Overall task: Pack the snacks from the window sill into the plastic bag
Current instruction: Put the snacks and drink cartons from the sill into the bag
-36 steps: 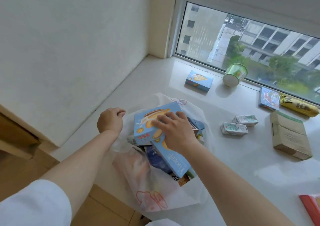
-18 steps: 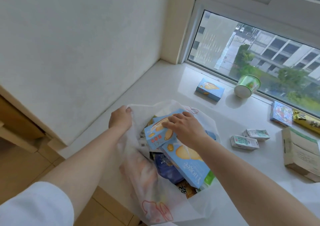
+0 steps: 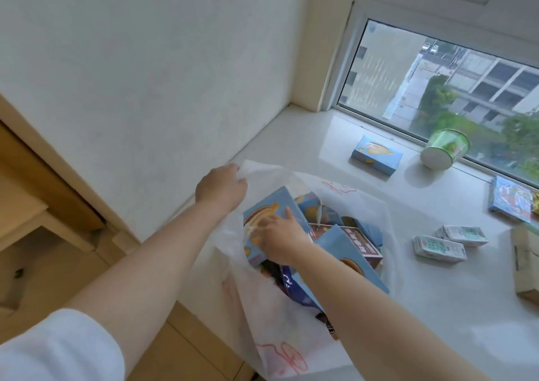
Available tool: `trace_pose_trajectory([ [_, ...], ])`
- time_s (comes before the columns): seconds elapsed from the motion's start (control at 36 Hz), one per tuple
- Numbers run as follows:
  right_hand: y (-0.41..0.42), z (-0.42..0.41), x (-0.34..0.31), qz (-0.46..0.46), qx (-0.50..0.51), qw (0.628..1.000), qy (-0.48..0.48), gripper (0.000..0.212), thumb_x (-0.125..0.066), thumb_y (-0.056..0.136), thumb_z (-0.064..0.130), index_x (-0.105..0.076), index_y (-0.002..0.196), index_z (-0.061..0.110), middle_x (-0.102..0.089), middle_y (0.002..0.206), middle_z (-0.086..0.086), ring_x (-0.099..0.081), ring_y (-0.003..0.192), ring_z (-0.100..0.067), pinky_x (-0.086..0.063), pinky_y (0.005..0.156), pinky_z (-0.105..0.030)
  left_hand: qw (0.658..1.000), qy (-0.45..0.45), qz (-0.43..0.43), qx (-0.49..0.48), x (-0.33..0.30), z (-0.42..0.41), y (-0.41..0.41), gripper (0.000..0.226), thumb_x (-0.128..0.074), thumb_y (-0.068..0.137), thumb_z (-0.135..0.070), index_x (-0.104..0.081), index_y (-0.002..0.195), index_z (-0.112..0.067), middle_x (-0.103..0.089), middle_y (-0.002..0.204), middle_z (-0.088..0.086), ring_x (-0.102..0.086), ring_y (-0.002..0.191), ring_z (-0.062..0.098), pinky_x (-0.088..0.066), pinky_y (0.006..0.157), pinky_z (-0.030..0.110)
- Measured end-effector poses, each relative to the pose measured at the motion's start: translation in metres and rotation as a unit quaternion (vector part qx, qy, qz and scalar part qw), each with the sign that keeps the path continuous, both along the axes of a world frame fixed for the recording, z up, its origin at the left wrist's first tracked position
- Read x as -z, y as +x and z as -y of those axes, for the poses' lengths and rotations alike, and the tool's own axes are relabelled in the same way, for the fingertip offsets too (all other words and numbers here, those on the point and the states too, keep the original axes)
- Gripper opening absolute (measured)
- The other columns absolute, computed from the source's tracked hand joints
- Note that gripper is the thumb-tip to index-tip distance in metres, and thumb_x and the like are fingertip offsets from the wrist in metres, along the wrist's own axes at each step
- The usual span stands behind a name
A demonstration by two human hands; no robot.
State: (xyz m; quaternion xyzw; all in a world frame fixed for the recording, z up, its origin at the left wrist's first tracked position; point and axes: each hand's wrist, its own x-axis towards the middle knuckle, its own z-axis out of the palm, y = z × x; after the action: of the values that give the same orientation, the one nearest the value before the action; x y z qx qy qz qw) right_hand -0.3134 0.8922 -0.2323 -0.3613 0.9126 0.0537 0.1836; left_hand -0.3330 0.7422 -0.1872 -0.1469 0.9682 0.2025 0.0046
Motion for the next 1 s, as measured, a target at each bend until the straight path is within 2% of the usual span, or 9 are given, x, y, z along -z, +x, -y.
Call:
trace_pose_trajectory([
  [0.06, -0.003, -0.006, -0.008, -0.051, 0.082, 0.994, -0.056, 0.036, -0.04, 0.095, 0.021, -0.053, 0.128, 0.02, -0.05, 0.134, -0.004, -0.038, 0.128, -0.024, -0.018, 0.113, -0.051, 0.997, -0.061, 0.025, 0.033, 0.013, -0.01, 0.008, 0.046, -0.047, 0.091, -0.031, -0.039, 0.133, -0.014, -0.048, 0.126, 0.011, -0.053, 0.108, 0.032, -0.043, 0.077, 0.036],
  [0.11, -0.003, -0.015, -0.011, -0.102, 0.157, 0.98, -0.063, 0.034, -0.038, 0.094, 0.018, -0.054, 0.123, 0.015, -0.05, 0.129, -0.006, -0.042, 0.121, -0.027, -0.029, 0.107, -0.045, 0.992, -0.108, 0.022, 0.053, 0.021, -0.021, 0.014, 0.055, -0.051, 0.091, -0.033, -0.031, 0.138, -0.014, -0.039, 0.13, 0.01, -0.047, 0.112, 0.029, -0.043, 0.079, 0.037],
  [0.19, 0.001, -0.028, -0.013, -0.048, 0.229, 0.966, -0.108, 0.034, -0.038, 0.094, 0.015, -0.054, 0.124, 0.015, -0.041, 0.138, -0.003, -0.046, 0.118, -0.027, -0.042, 0.09, -0.038, 0.982, -0.164, -0.026, 0.09, 0.027, -0.036, 0.02, 0.061, -0.053, 0.089, -0.042, -0.03, 0.139, -0.016, -0.034, 0.133, 0.006, -0.039, 0.117, 0.026, -0.04, 0.085, 0.035],
  [0.25, 0.002, -0.037, -0.02, -0.05, 0.263, 0.946, -0.183, 0.035, -0.038, 0.096, 0.015, -0.055, 0.126, 0.019, -0.046, 0.136, 0.001, -0.049, 0.117, -0.023, -0.044, 0.084, -0.036, 0.976, -0.168, -0.072, 0.118, 0.027, -0.048, 0.021, 0.06, -0.054, 0.088, -0.043, -0.034, 0.138, -0.017, -0.036, 0.133, 0.005, -0.038, 0.118, 0.026, -0.039, 0.087, 0.035],
  [0.36, 0.003, -0.067, -0.04, -0.138, 0.341, 0.865, -0.342, 0.031, -0.042, 0.093, 0.008, -0.064, 0.114, 0.016, -0.059, 0.118, -0.002, -0.052, 0.11, -0.022, -0.043, 0.082, -0.033, 0.956, -0.132, -0.2, 0.168, 0.021, -0.08, 0.016, 0.05, -0.073, 0.072, -0.027, -0.057, 0.117, -0.011, -0.055, 0.115, 0.01, -0.054, 0.103, 0.031, -0.046, 0.076, 0.041],
  [0.44, 0.005, -0.1, -0.049, -0.187, 0.395, 0.797, -0.418, 0.028, -0.044, 0.091, 0.003, -0.067, 0.106, 0.011, -0.063, 0.107, -0.007, -0.054, 0.104, -0.025, -0.04, 0.08, -0.032, 0.944, -0.107, -0.231, 0.208, 0.011, -0.111, 0.007, 0.04, -0.077, 0.065, -0.024, -0.064, 0.1, -0.011, -0.059, 0.103, 0.01, -0.058, 0.091, 0.033, -0.047, 0.068, 0.039],
  [0.53, 0.011, -0.142, -0.043, -0.191, 0.45, 0.774, -0.402, 0.029, -0.043, 0.09, 0.003, -0.065, 0.106, 0.011, -0.063, 0.107, -0.007, -0.053, 0.104, -0.026, -0.04, 0.08, -0.034, 0.939, -0.077, -0.215, 0.256, 0.001, -0.15, 0.0, 0.031, -0.075, 0.069, -0.019, -0.066, 0.097, -0.009, -0.059, 0.1, 0.012, -0.058, 0.089, 0.035, -0.046, 0.066, 0.039],
  [0.67, 0.034, -0.216, -0.02, -0.133, 0.542, 0.751, -0.353, 0.029, -0.042, 0.091, 0.008, -0.065, 0.107, 0.013, -0.062, 0.113, -0.008, -0.052, 0.11, -0.027, -0.041, 0.088, -0.034, 0.933, -0.066, -0.156, 0.317, -0.003, -0.223, -0.001, 0.031, -0.055, 0.089, -0.027, -0.057, 0.118, -0.016, -0.048, 0.121, 0.006, -0.049, 0.109, 0.025, -0.043, 0.08, 0.037],
  [1.0, 0.088, -0.39, 0.015, -0.048, 0.657, 0.695, -0.288, 0.027, -0.046, 0.09, 0.013, -0.067, 0.106, 0.017, -0.067, 0.112, -0.004, -0.058, 0.106, -0.024, -0.043, 0.083, -0.028, 0.913, -0.043, -0.035, 0.404, 0.038, -0.408, 0.016, 0.034, -0.051, 0.09, -0.028, -0.053, 0.123, -0.021, -0.041, 0.128, 0.002, -0.049, 0.114, 0.022, -0.043, 0.082, 0.033],
])
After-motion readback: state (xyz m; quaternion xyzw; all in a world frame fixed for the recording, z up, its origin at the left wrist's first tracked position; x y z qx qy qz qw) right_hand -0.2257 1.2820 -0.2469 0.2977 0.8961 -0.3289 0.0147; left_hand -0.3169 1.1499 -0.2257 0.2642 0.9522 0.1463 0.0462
